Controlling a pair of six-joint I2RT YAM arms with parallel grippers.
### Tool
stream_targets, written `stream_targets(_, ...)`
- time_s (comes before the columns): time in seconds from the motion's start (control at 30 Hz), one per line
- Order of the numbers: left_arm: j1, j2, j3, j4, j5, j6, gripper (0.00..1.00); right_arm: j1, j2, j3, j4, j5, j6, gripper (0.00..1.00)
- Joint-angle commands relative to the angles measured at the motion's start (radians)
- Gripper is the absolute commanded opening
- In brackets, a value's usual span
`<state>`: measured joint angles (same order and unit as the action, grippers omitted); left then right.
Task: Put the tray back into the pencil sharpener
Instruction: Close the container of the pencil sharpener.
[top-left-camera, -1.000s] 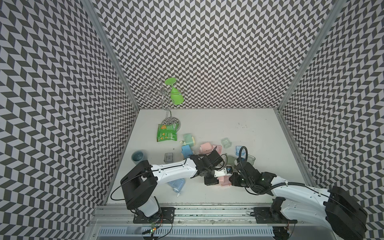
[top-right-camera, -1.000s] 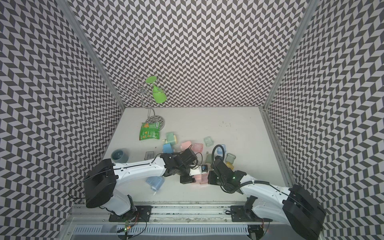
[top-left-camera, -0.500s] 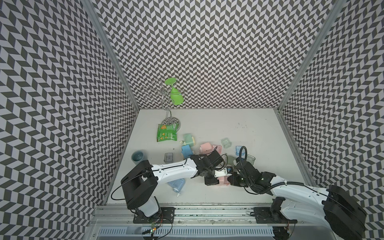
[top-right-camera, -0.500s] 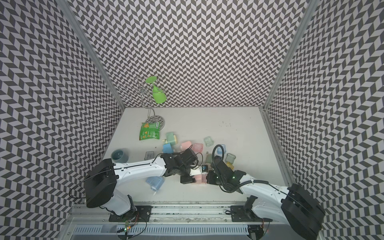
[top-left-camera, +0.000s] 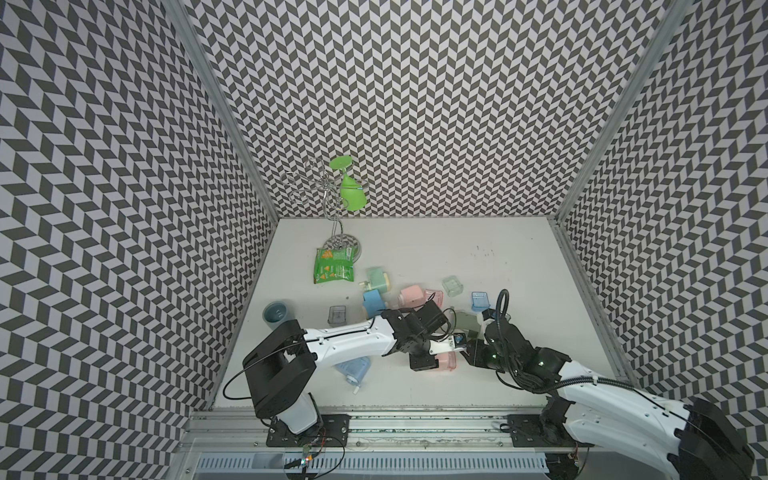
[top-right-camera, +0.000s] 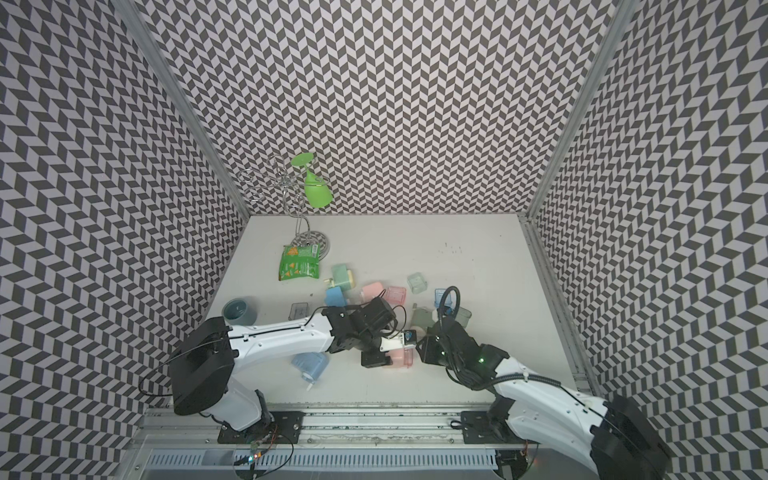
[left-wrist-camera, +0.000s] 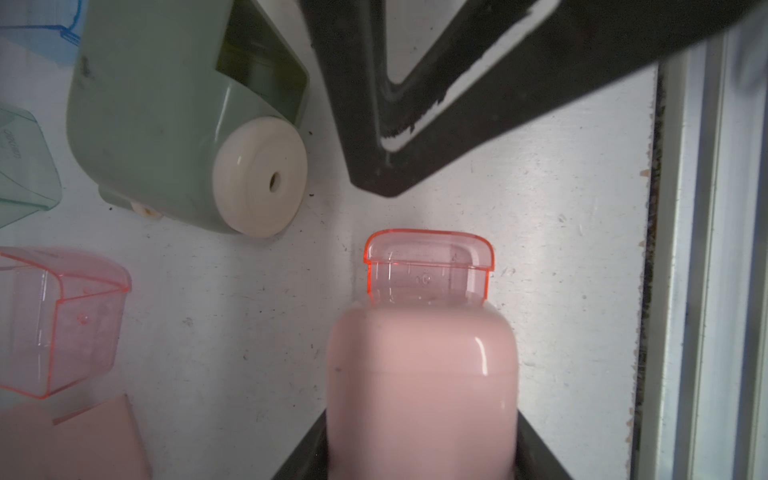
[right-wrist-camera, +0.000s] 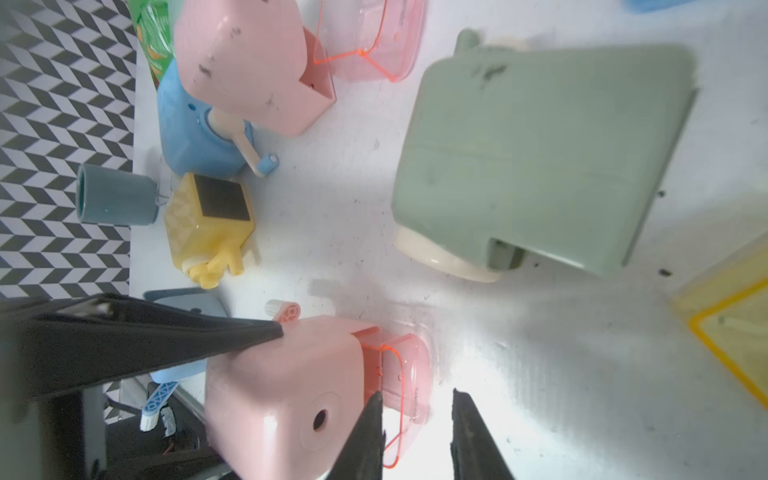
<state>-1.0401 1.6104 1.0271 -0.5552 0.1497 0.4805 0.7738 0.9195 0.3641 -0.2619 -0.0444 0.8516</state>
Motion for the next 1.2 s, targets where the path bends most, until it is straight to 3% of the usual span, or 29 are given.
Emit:
stream_targets(0.0, -0.009, 0.040, 0.016, 0.001, -0.010, 0.000, 0.47, -0.008, -0.001, -0.023, 0.009, -0.003, -0.039, 0.26)
stream_targets(0.33, -0.009, 0.029, 0.009, 0.018, -0.013, 0.003, 0.47, -0.008, 0.157, -0.030, 0.163, -0.161, -0.082, 0.20)
stream_targets(0.63, -0.009, 0.020, -0.004, 0.026, -0.013, 0.002, 0.46, -0.009, 0.187, -0.098, 0.350, -0.295, -0.044, 0.16)
stream_targets(1.17, -0.009, 0.029, -0.002, 0.032, 0.003, 0.007, 0.45, -0.008, 0.230, -0.134, 0.500, -0.348, -0.008, 0.16)
